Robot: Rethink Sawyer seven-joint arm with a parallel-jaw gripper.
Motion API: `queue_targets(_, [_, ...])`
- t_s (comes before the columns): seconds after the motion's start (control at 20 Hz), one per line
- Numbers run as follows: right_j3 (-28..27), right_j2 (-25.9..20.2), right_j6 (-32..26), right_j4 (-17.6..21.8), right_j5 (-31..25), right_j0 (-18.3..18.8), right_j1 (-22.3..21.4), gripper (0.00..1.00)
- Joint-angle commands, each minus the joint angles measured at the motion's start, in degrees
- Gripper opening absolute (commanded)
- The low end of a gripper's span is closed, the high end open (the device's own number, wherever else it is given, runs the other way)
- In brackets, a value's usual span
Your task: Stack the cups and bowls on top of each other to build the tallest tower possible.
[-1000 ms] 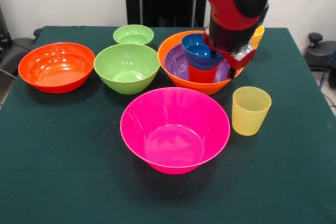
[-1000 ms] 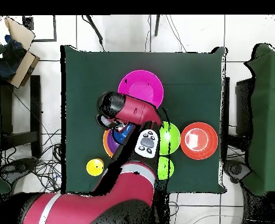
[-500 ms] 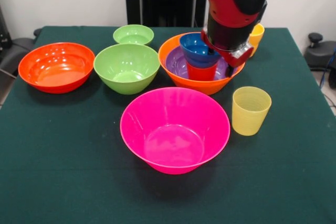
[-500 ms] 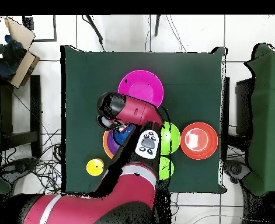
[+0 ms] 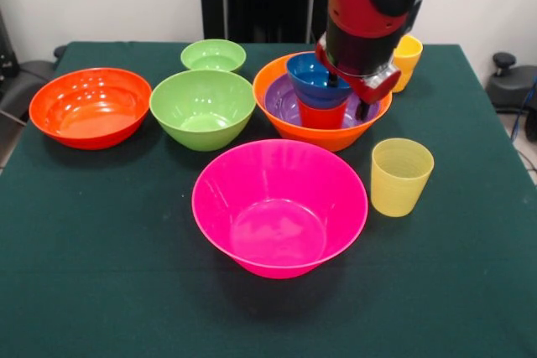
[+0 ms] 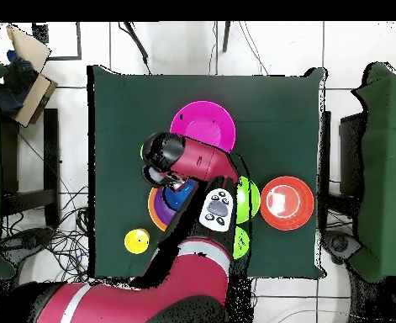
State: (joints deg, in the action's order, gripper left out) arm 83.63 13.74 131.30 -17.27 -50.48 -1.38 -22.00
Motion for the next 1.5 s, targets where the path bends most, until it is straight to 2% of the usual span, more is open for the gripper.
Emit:
queue_targets(0.05, [3.15, -6.16, -2.25, 3.98, -1.57, 1.24, -0.37, 1.0])
queue_targets(0.4, [5.25, -6.43, -2.22, 3.76, -2.6, 0.99, -3.16, 1.0])
queue_targets(0.65, [6.92, -7.05, -3.01, 3.66, -0.8, 1.58, -4.4, 1.0])
queue_targets(1.0, [10.76, -7.94, -4.73, 3.29, -3.28, 2.85, -9.76, 1.0])
queue_targets(1.5, [8.57, -7.65, -7.84, 6.55, -4.87, 6.04, -11.41, 1.0])
